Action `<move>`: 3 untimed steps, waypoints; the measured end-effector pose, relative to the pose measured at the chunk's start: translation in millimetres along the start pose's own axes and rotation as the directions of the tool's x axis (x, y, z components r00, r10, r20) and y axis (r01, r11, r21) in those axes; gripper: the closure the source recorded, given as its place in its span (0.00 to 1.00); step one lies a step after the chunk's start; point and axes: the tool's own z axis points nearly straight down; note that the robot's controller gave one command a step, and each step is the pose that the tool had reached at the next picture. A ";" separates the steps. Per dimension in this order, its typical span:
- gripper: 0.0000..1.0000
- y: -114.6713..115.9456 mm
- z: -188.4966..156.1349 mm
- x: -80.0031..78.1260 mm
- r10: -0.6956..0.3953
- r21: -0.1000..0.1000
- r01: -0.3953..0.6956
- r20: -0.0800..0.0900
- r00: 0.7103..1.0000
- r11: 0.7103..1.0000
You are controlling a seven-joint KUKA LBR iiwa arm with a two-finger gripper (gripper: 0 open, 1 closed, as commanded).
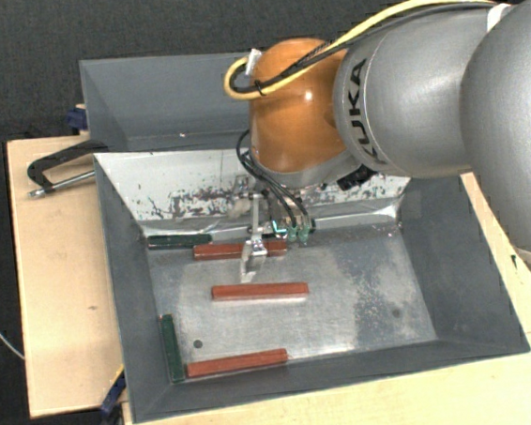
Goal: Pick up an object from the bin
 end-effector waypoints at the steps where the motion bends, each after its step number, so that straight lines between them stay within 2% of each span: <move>1: 0.00 -0.1 -2.2 -0.6 0.001 -0.001 -0.001 0.003 1.000 1.000; 2: 0.00 4.4 -8.4 -1.5 0.030 -0.002 -0.030 0.012 0.999 1.000; 3: 1.00 20.6 79.5 18.9 -0.009 -0.004 0.009 0.013 1.000 1.000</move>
Offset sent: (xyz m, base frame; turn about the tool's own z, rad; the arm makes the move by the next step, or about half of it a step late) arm -0.0011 0.0124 0.0131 0.0750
